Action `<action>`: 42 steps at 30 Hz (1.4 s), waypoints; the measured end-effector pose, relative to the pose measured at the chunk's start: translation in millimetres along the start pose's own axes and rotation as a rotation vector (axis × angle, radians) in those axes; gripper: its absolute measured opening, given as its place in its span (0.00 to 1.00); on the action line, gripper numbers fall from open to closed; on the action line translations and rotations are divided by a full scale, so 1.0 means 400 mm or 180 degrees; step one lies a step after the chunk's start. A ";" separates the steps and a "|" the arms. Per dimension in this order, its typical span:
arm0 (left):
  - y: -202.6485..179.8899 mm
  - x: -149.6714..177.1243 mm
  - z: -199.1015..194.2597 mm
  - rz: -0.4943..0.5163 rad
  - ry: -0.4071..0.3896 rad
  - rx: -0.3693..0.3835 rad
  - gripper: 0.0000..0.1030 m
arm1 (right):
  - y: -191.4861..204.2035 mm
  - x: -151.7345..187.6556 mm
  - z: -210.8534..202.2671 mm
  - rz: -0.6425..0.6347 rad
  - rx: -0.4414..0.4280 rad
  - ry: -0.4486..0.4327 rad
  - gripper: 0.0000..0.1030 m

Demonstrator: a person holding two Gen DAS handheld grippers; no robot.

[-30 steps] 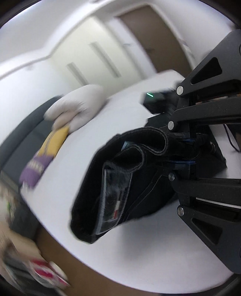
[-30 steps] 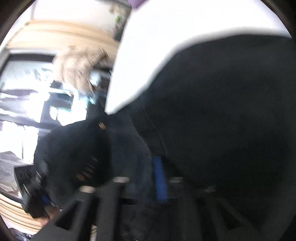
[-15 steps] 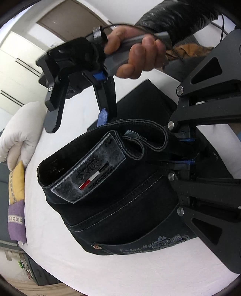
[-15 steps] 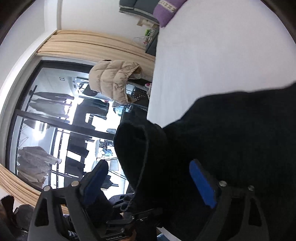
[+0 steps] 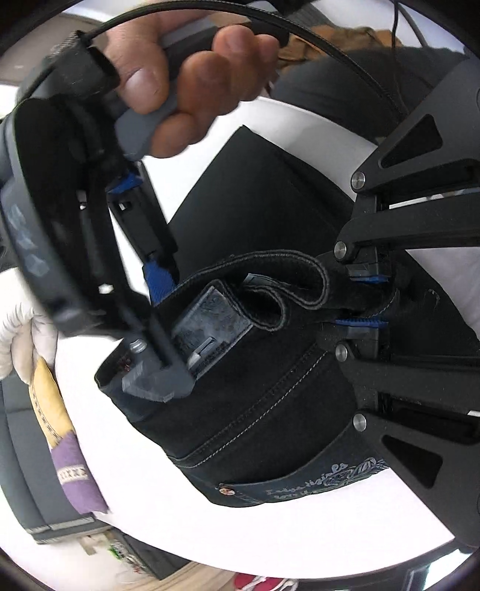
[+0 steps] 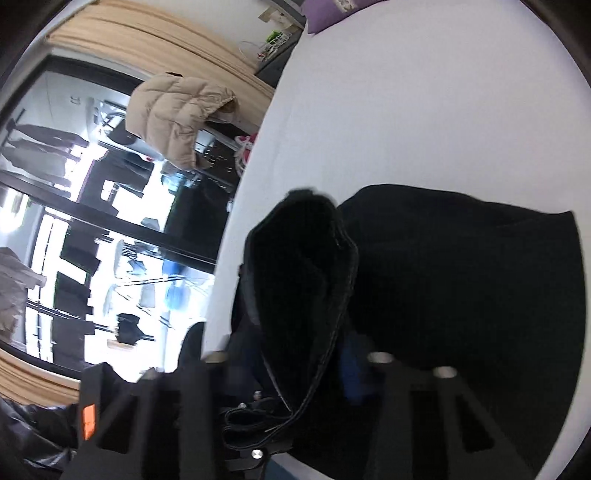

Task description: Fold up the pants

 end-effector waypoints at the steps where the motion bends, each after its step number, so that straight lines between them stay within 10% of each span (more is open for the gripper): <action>1: -0.005 -0.005 0.004 0.0014 0.0004 0.0008 0.11 | -0.008 0.000 -0.004 0.0007 0.0049 -0.0017 0.18; 34: -0.167 -0.190 0.122 0.0502 0.0253 0.0298 0.12 | -0.332 0.026 -0.185 0.0548 0.0207 -0.0287 0.14; 42: -0.115 -0.182 0.072 0.0064 0.0332 0.0873 0.30 | -0.370 0.073 -0.213 0.0757 0.0031 -0.0512 0.33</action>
Point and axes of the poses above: each gripper's, at about its wrist camera, not at the fingertips, and z roughly the way its jaws point, y to its left, x to its underside, the point moved 5 cm from there along z, roughly the way its jaws point, and after that the axes turned 3 degrees about -x, right-handed, at the moved point
